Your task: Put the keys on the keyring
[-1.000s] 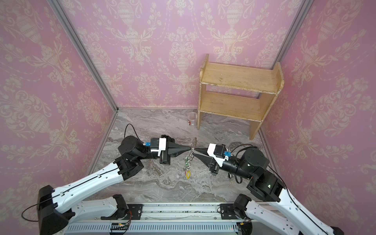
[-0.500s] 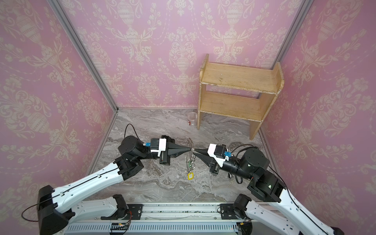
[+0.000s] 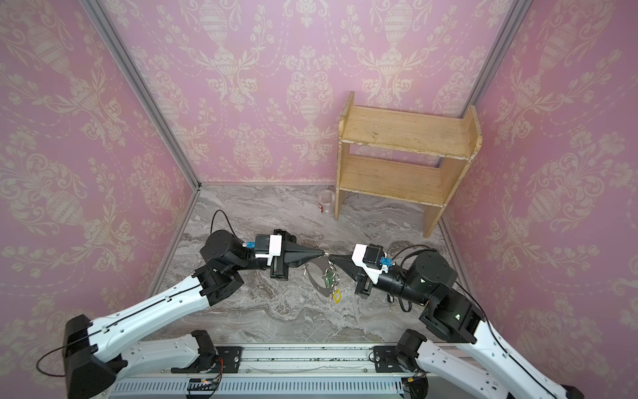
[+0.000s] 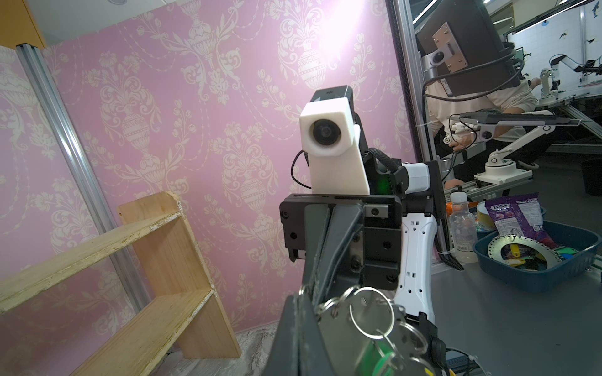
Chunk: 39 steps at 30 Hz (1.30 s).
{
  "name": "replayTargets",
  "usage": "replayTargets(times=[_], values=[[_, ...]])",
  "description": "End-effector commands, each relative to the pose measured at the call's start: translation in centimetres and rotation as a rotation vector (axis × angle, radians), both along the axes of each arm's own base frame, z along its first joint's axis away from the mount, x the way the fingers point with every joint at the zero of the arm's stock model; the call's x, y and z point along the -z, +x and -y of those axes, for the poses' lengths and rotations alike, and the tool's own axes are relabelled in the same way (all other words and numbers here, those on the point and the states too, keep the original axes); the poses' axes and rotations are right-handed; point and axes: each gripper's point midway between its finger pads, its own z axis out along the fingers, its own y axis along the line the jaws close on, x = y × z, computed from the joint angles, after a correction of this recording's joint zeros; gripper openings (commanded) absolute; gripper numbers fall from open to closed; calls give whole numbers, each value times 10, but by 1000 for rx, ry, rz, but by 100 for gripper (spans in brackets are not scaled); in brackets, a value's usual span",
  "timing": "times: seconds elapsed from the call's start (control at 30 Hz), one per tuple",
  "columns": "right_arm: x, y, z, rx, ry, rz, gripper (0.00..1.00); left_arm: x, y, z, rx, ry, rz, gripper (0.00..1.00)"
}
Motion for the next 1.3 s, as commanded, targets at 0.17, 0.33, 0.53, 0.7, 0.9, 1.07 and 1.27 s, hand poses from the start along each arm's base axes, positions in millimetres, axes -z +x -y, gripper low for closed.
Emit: replayTargets(times=[0.17,0.33,0.53,0.7,0.9,1.07,1.27], values=[[3,2,1,17,-54,-10,0,-4,-8,-4,25,14,6,0],[10,3,4,32,-132,-30,0,4,-3,-5,-15,67,-33,9],[13,1,9,34,-268,-70,0,15,2,-8,-74,216,-59,31],[13,2,10,38,-307,-92,0,27,5,-3,-75,348,-94,32],[19,7,8,50,-337,-114,0,38,7,6,-82,449,-119,31],[33,25,10,147,-325,-197,0,57,25,5,-189,488,-176,31],[113,67,32,449,-285,-517,26,104,61,-10,-425,506,-366,47]])
